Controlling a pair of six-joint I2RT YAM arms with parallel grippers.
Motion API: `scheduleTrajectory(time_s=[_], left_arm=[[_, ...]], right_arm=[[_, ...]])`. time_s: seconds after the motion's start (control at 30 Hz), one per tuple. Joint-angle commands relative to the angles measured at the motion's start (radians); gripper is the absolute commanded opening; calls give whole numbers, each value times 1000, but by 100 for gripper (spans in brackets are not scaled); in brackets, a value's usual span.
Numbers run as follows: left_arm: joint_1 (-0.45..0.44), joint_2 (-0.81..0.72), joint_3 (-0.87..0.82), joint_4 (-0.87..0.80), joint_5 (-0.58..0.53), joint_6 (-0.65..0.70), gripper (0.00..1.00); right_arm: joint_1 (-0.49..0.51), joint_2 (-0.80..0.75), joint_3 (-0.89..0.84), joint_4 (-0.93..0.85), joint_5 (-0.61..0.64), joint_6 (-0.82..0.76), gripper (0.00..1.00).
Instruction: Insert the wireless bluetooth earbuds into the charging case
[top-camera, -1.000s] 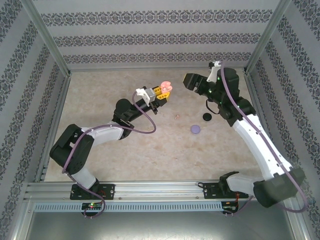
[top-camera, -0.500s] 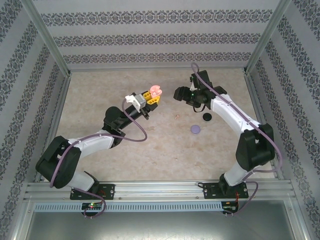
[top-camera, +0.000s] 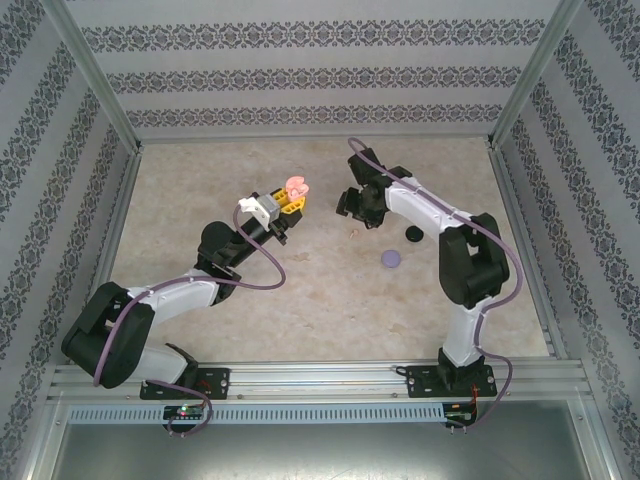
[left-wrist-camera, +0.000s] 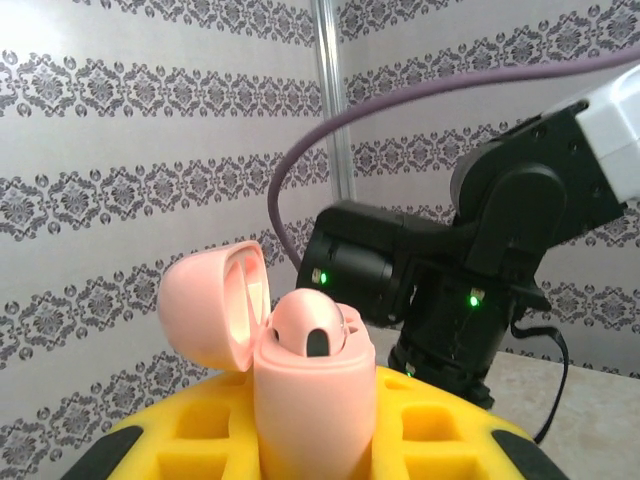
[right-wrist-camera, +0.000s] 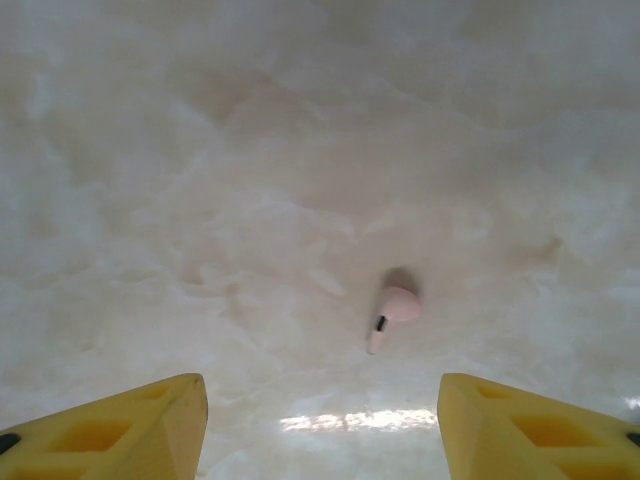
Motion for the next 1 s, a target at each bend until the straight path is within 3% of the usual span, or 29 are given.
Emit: scheduleTrajectory(time_s=[0.0,0.43,0.97], left_arm=[[14,-18,-8,48,-10,-6,0],[21,11,-12,90,-4,-21,0],[26,30,-12,112,0,-21,0]], right_arm=[[17,38,30,-57,94,115,61],[30,175,113,-114,144,234,58],[45,254,153,-125,129,261,51]])
